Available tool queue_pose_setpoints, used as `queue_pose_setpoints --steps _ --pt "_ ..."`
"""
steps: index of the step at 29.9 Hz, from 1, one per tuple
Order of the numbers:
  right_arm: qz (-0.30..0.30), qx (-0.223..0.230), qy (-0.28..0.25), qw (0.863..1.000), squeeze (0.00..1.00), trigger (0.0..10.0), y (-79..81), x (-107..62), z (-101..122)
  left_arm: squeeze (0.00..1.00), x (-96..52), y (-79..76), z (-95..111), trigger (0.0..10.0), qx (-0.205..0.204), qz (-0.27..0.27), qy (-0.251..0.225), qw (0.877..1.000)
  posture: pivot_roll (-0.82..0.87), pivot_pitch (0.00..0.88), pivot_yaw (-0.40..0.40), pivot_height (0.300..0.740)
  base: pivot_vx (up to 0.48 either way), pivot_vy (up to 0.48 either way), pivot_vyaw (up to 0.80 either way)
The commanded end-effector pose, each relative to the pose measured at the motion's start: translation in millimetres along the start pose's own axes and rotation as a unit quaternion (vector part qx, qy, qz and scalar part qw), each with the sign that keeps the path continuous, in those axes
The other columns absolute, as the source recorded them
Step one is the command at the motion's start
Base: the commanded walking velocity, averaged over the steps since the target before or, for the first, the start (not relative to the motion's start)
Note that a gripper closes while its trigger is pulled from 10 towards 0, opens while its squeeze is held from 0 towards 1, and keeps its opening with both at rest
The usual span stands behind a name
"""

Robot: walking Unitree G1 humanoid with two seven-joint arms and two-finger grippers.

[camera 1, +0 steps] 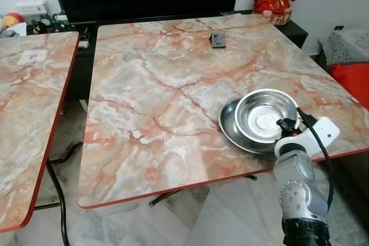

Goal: Setting the table

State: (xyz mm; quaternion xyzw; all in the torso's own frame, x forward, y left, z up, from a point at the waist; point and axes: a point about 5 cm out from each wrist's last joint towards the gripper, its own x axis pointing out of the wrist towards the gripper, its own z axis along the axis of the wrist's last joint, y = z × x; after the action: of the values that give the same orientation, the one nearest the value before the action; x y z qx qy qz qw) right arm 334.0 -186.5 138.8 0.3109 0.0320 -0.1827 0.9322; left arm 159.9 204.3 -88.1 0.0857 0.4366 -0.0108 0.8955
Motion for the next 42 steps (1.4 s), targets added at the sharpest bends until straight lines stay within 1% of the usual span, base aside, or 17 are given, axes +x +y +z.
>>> queue_pose_setpoints --steps 1,7,8,9,10,11,12,13,15,16,27,36,37,38,39,40,42 --pt "0.007 0.005 0.0 1.0 0.0 10.0 2.4 1.4 2 0.0 -1.6 -3.8 -9 10.0 0.011 -0.006 0.022 1.0 -0.04 0.141 -0.027 0.74 0.0 0.0 0.0" --pt "0.006 0.004 0.01 1.0 0.0 10.0 1.4 2.2 -3 0.0 -0.5 -7.1 -7 10.0 0.011 -0.008 0.024 1.0 -0.04 0.144 -0.026 0.74 0.0 0.0 0.0" --pt "0.006 0.003 0.011 1.0 0.14 10.0 1.2 2.4 -4 0.0 -0.5 -7.4 -7 10.0 0.011 -0.008 0.024 1.0 -0.04 0.144 -0.026 0.74 0.0 0.0 0.0" --pt "0.004 0.001 0.011 1.0 0.55 10.0 0.6 2.9 -4 0.0 -0.5 -8.5 -7 10.0 0.011 -0.008 0.025 1.0 -0.04 0.144 -0.026 0.74 0.0 0.0 0.0" --pt "0.004 0.002 0.011 1.0 0.7 10.0 0.4 3.1 -4 0.0 -0.5 -9.1 -7 10.0 0.011 -0.009 0.025 1.0 -0.04 0.145 -0.027 0.74 0.0 0.0 0.0" --pt "0.004 0.0 0.011 1.0 0.65 10.0 0.5 3.8 -4 0.0 -0.5 -10.3 -8 10.0 0.011 -0.009 0.026 1.0 -0.04 0.146 -0.027 0.74 0.0 0.0 0.0" --pt "0.004 0.0 0.011 1.0 0.65 10.0 0.6 4.2 -4 0.0 -0.6 -10.7 -8 10.0 0.011 -0.01 0.026 1.0 -0.04 0.146 -0.027 0.74 0.0 0.0 0.0" --pt "0.003 -0.001 0.012 1.0 0.55 10.0 0.6 4.7 -3 0.0 -0.6 -11.2 -8 10.0 0.011 -0.01 0.026 1.0 -0.04 0.146 -0.027 0.74 0.0 0.0 0.0" --pt "0.003 -0.001 0.012 1.0 0.55 10.0 0.6 5.1 -3 0.0 -0.6 -11.4 -8 10.0 0.011 -0.01 0.027 1.0 -0.04 0.146 -0.027 0.74 0.0 0.0 0.0" --pt "0.004 -0.001 0.011 1.0 0.0 10.0 0.9 5.9 -3 0.0 -0.7 -11.3 -8 10.0 0.011 -0.01 0.027 1.0 -0.04 0.146 -0.027 0.74 0.0 0.0 0.0" --pt "0.007 0.0 0.008 1.0 0.0 10.0 4.8 9.5 -2 0.0 -1.9 -0.9 -10 10.0 0.011 -0.004 0.026 1.0 -0.03 0.146 -0.026 0.74 0.0 0.0 0.0" --pt "-0.004 -0.005 -0.004 1.0 0.0 10.0 0.7 10.5 2 0.0 -0.5 -7.0 -6 10.0 0.012 -0.008 0.021 1.0 -0.04 0.146 -0.025 0.74 0.0 0.0 0.0" --pt "-0.008 -0.006 -0.007 1.0 0.15 10.0 -0.1 10.4 3 0.0 -0.4 -8.4 -6 10.0 0.012 -0.009 0.021 1.0 -0.04 0.146 -0.025 0.74 0.0 0.0 0.0" --pt "-0.009 -0.006 -0.007 1.0 0.38 10.0 -0.3 10.4 3 0.0 -0.2 -9.2 -6 10.0 0.012 -0.009 0.021 1.0 -0.04 0.146 -0.025 0.74 0.0 0.0 0.0" --pt "-0.011 -0.005 -0.011 1.0 0.53 10.0 -0.8 10.4 4 0.0 -0.1 -10.2 -6 10.0 0.011 -0.01 0.021 1.0 -0.04 0.146 -0.025 0.74 0.0 0.0 0.0" --pt "-0.013 -0.004 -0.014 1.0 0.53 10.0 -1.3 10.4 5 0.0 0.0 -11.2 -5 10.0 0.011 -0.01 0.021 1.0 -0.04 0.146 -0.025 0.74 0.0 0.0 0.0" --pt "-0.017 -0.005 -0.019 1.0 0.49 10.0 -2.4 10.3 7 0.0 0.0 -11.7 -6 10.0 0.011 -0.01 0.021 1.0 -0.04 0.146 -0.026 0.74 0.0 0.0 0.0"
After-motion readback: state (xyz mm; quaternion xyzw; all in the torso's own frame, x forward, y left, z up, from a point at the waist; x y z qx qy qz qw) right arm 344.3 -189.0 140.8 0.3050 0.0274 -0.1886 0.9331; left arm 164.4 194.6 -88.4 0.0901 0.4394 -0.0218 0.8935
